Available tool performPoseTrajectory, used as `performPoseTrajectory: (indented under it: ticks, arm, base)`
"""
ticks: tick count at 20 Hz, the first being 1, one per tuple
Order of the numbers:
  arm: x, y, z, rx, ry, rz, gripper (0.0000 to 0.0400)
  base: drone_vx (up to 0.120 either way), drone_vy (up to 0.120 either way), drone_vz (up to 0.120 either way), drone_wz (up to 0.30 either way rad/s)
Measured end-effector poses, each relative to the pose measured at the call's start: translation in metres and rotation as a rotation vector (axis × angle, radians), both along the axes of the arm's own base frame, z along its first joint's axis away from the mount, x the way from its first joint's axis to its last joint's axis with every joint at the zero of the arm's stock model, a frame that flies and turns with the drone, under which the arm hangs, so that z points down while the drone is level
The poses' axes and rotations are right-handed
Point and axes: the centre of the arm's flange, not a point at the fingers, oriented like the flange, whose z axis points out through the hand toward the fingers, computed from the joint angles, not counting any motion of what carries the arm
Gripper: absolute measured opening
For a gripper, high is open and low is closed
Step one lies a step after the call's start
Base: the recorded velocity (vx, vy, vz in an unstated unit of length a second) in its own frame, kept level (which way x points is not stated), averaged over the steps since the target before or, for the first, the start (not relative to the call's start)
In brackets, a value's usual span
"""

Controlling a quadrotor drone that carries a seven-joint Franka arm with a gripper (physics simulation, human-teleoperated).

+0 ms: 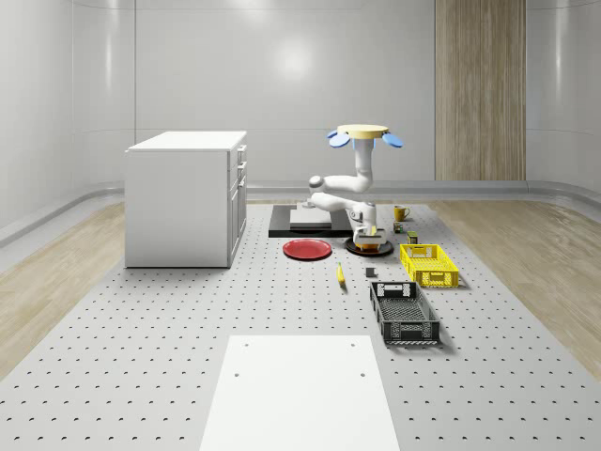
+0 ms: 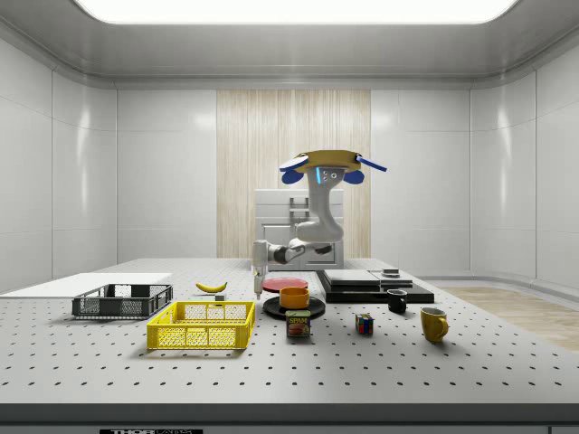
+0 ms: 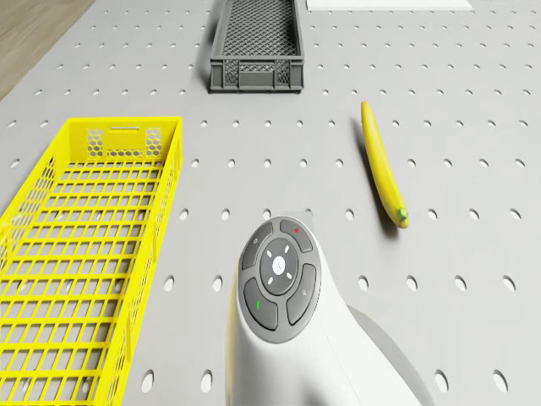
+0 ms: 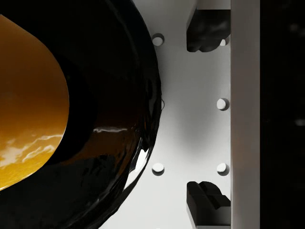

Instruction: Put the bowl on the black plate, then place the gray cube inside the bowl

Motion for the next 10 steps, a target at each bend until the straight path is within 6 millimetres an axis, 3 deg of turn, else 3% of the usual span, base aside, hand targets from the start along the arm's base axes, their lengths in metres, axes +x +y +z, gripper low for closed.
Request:
performPoseTrajectory:
  ticks: [3,6,10]
  arm:
    - [0.0,0.0,0.0,0.0,0.0,0.0,0.04]
    - [0.0,0.0,0.0,0.0,0.0,0.0,0.04]
    - [0.0,0.0,0.0,0.0,0.0,0.0,0.04]
  base:
    - [0.12,0.0,-0.013,0.0]
    - [0.12,0.0,-0.093,0.0]
    - [0.12,0.0,0.0,0.0]
